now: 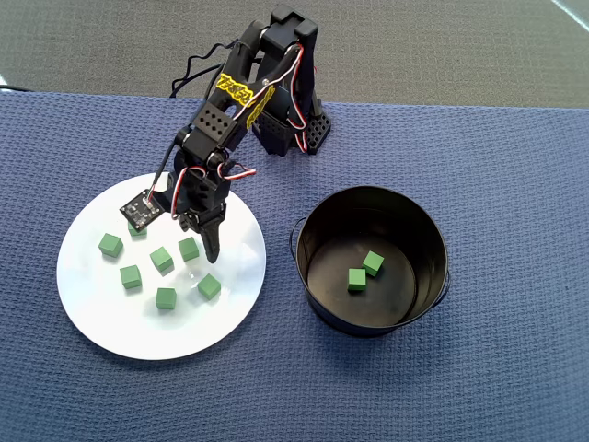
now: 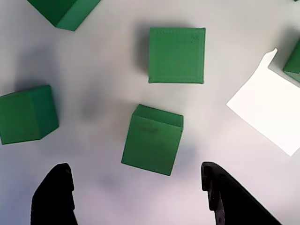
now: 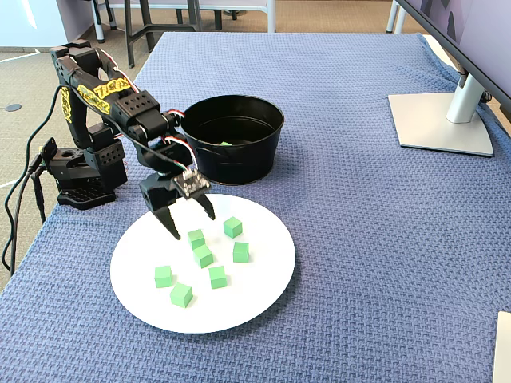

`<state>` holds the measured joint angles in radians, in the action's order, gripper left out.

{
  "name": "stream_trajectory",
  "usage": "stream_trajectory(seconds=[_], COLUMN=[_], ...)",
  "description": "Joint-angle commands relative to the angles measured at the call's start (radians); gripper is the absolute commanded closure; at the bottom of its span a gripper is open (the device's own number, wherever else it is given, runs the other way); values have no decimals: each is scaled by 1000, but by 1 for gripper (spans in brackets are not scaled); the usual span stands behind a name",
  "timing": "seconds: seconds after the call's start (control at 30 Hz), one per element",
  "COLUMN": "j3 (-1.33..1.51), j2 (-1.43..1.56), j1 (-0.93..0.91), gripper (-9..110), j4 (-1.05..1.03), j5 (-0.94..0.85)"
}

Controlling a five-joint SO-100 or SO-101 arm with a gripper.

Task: Pick up the green cubes from the white plate and place them in the black recipient

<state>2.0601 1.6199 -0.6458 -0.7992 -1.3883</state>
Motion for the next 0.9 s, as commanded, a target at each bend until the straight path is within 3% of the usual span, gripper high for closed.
stream_trajectory(seconds=[0.0,0.4,0.43,0.47,0.5,0.7,0.87], j3=[-48,-72,-71,-71,-71,-75,-141], j2=[-17,-51,-51,-51,-49,-17,118], j1=[-6,5,5,5,6,18,40], gripper=[73,77,80,96,101,102,102], j4=[44,83,89,98,110,109,-21], j5=[58,179,187,206,227,321,588])
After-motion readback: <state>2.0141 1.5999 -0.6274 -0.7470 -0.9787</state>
